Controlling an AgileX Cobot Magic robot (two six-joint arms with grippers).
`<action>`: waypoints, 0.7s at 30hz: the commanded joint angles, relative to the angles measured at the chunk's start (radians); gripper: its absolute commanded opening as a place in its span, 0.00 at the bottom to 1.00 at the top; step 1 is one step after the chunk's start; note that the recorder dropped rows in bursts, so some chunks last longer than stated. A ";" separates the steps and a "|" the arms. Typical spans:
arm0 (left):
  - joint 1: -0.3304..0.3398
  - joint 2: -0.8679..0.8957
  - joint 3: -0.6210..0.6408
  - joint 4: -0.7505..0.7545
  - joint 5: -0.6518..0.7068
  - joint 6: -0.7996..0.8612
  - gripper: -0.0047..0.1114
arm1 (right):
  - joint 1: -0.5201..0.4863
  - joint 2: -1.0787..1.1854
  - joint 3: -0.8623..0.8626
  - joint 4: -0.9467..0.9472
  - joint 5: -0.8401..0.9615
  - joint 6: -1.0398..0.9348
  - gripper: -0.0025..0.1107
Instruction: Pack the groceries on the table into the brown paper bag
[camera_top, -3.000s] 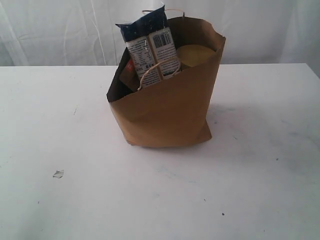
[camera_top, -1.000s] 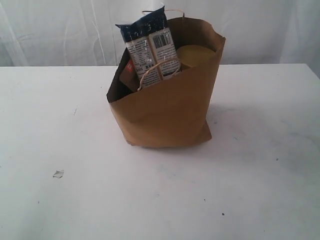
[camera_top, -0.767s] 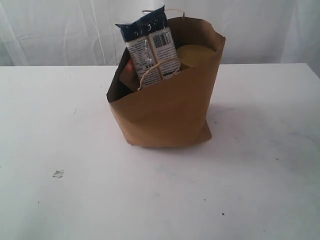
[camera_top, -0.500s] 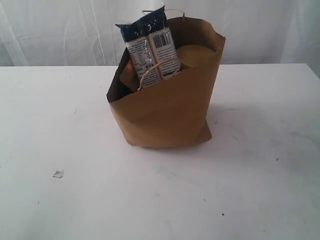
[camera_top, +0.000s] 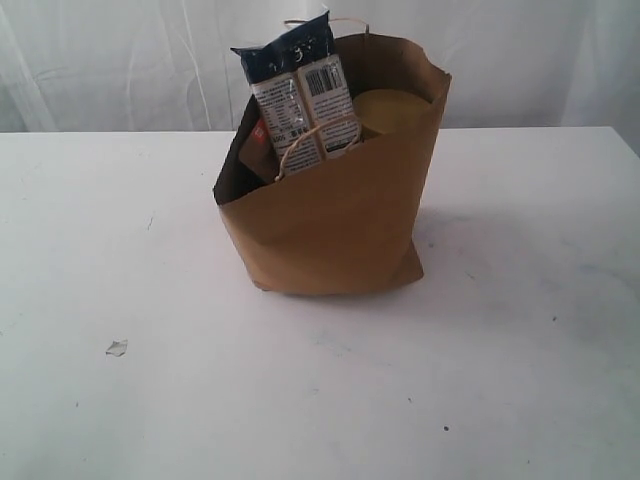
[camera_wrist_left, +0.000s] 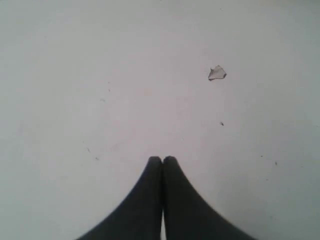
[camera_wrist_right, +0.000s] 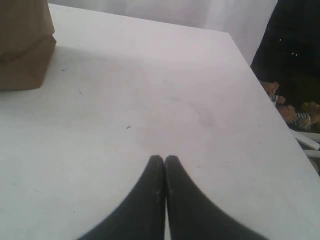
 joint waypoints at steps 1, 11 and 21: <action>0.002 -0.006 0.002 0.042 0.028 -0.309 0.04 | -0.002 -0.005 0.000 -0.002 0.002 -0.004 0.02; 0.002 -0.006 0.002 0.104 0.028 -0.346 0.04 | -0.002 -0.005 0.000 -0.002 0.002 -0.004 0.02; 0.002 -0.006 0.002 0.104 0.028 -0.346 0.04 | -0.002 -0.005 0.000 -0.002 0.002 -0.004 0.02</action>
